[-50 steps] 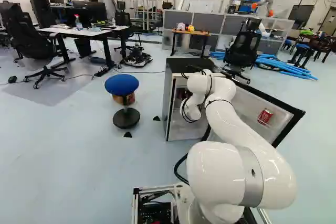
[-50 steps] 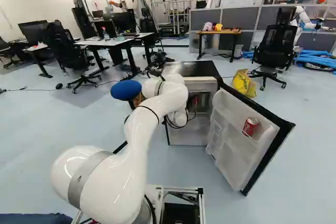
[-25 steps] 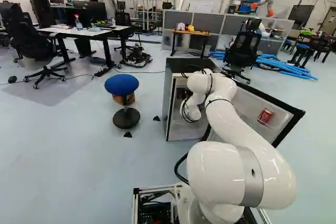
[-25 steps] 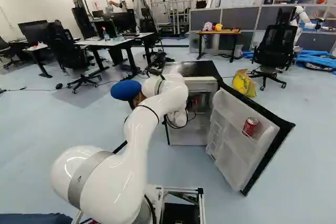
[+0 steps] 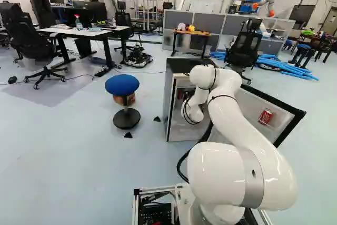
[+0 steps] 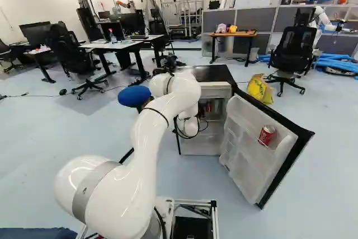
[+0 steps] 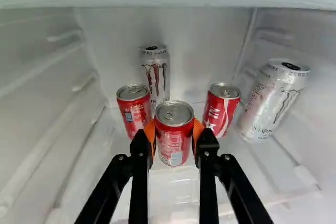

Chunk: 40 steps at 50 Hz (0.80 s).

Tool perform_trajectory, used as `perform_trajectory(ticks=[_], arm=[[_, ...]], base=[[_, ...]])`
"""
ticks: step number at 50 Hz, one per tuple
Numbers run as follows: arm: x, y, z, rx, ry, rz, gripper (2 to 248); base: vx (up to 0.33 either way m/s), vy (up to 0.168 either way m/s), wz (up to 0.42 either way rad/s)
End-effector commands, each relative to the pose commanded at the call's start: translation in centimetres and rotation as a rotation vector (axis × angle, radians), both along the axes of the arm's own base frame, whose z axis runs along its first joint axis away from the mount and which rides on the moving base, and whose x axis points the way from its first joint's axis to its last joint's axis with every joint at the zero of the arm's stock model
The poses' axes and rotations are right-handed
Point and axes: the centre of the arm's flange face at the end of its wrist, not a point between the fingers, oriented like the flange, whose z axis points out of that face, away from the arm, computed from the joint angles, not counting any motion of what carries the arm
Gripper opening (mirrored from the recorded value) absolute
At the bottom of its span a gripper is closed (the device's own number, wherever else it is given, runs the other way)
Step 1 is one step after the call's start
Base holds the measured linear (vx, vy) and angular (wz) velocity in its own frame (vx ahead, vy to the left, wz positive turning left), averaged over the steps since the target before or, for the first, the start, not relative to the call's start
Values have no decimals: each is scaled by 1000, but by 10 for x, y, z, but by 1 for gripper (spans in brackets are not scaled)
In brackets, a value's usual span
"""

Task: Grab a drink from the fridge

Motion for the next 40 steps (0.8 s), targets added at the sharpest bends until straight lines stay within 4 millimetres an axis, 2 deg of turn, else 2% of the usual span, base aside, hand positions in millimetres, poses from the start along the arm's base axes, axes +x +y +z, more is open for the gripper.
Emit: perform_trajectory(ticks=[10,40], arm=[[-18,3,12,9,31,-3,92],[-74,12,71,28,99,-13,92]], base=[[0,0,0],[0,0,0]])
